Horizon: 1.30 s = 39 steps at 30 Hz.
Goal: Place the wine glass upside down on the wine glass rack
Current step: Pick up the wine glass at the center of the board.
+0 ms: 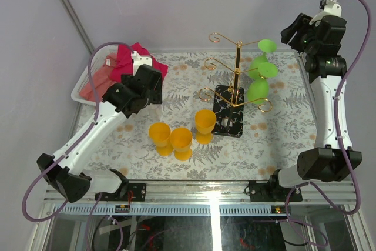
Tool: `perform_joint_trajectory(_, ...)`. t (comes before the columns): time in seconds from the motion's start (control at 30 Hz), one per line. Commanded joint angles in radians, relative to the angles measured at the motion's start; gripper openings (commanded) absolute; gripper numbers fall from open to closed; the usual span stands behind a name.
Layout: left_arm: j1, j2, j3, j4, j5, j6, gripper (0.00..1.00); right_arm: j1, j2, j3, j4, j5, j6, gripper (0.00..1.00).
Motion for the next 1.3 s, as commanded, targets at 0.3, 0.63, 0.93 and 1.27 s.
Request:
perform_joint_trajectory(0.3, 0.002, 0.017, -0.080, 0.013, 0.032, -0.034, 0.81, 0.043, -0.015, -0.002, 0.081, -0.077, -0.003, 0.53)
perform_joint_trajectory(0.63, 0.000, 0.020, -0.081, 0.041, 0.058, -0.009, 0.77, 0.049, -0.032, -0.027, 0.083, -0.079, -0.017, 0.53)
perform_joint_trajectory(0.93, 0.003, 0.014, -0.143, 0.072, 0.062, -0.029, 0.50, 0.049, -0.037, -0.043, 0.104, -0.090, -0.006, 0.53)
perform_joint_trajectory(1.27, 0.006, 0.008, -0.172, 0.116, 0.066, -0.034, 0.20, 0.052, -0.049, -0.066, 0.122, -0.090, -0.007, 0.53)
